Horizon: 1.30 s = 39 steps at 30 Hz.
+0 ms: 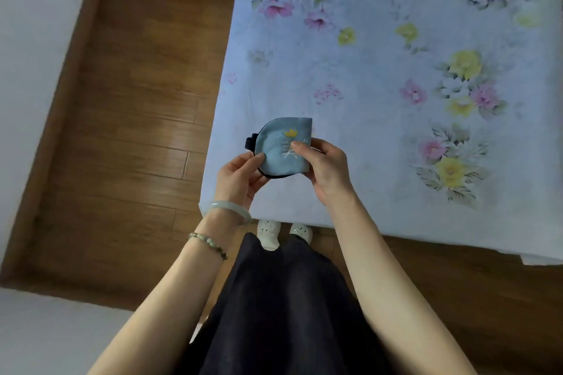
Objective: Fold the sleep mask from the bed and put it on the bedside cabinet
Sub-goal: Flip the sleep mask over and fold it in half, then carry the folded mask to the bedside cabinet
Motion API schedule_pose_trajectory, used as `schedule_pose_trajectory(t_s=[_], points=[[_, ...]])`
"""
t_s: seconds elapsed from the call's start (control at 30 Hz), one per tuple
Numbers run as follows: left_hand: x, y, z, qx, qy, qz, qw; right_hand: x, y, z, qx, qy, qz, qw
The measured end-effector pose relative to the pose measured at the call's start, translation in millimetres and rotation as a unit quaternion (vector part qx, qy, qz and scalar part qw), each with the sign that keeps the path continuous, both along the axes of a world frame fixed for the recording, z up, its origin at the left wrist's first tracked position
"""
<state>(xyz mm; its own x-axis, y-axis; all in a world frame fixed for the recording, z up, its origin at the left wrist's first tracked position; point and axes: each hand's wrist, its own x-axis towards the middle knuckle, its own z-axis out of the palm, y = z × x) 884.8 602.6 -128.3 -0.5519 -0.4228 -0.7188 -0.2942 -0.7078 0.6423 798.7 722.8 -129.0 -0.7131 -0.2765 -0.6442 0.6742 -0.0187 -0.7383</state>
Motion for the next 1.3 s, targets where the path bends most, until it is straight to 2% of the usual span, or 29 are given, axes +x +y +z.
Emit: schedule_pose_trajectory(t_s=[0.17,0.33,0.6,0.73,0.97,1.3], points=[[-3.2,8.6,77.3,-0.025,0.073,-0.022,0.997,4.0,20.4,83.3,-0.095,0.054,-0.005,0.994],[-10.7,18.3,127.8,-0.067,0.122,-0.111,0.984,11.4,52.7,136.4,-0.143,0.093,-0.02,0.985],[-39.9,62.6,168.1,-0.067,0.172,-0.286,0.94,41.5,109.2,171.4,-0.146,0.144,-0.191,0.96],[-45.7,93.9,175.0,-0.053,0.194,-0.397,0.895,76.0,139.7,175.6,-0.154,0.156,-0.302,0.928],[-26.8,168.2,171.5,-0.004,0.196,-0.589,0.784,159.2,184.9,175.1,-0.109,0.165,-0.497,0.845],[37.0,277.3,160.4,0.039,0.17,-0.747,0.642,273.9,229.9,165.9,-0.043,0.176,-0.681,0.709]])
